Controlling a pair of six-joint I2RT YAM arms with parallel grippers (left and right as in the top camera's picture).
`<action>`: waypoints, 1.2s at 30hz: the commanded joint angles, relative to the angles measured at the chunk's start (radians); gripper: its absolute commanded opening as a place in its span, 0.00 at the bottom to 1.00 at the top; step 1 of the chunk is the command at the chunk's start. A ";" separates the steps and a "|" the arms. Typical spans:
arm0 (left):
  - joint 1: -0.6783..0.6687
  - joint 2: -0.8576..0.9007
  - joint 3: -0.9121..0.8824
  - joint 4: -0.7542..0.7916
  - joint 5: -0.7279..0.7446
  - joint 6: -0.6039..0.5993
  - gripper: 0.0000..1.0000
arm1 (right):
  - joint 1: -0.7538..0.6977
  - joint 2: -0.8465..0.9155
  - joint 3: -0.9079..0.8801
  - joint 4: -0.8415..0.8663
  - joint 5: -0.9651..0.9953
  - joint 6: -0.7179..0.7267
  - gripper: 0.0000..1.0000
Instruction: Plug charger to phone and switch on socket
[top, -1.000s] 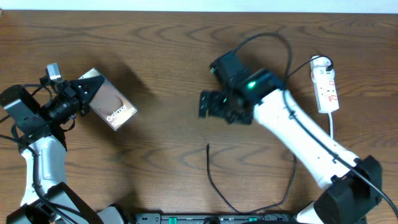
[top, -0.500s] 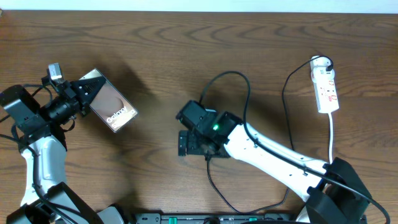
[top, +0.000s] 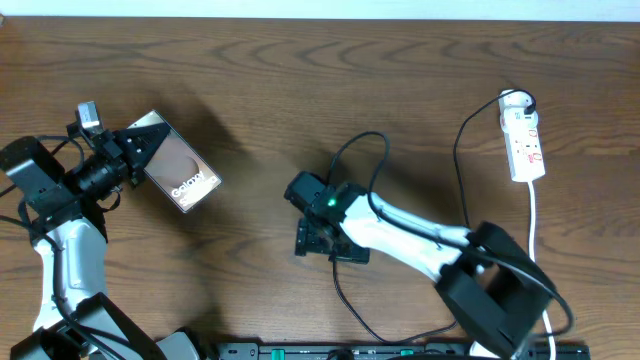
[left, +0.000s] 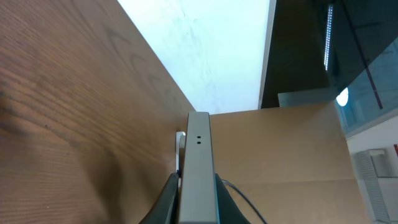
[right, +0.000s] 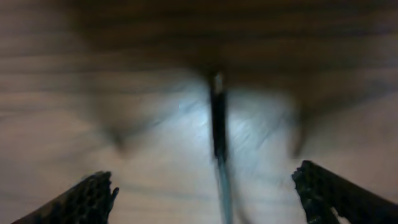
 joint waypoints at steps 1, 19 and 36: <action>0.004 0.000 0.000 0.005 0.042 0.010 0.07 | -0.029 0.027 0.023 -0.004 -0.057 -0.029 0.87; 0.004 0.000 0.000 0.005 0.042 0.018 0.07 | -0.038 0.030 0.023 -0.008 -0.034 -0.020 0.42; 0.004 0.000 0.000 0.005 0.042 0.018 0.08 | -0.051 0.030 0.023 -0.009 0.000 -0.005 0.21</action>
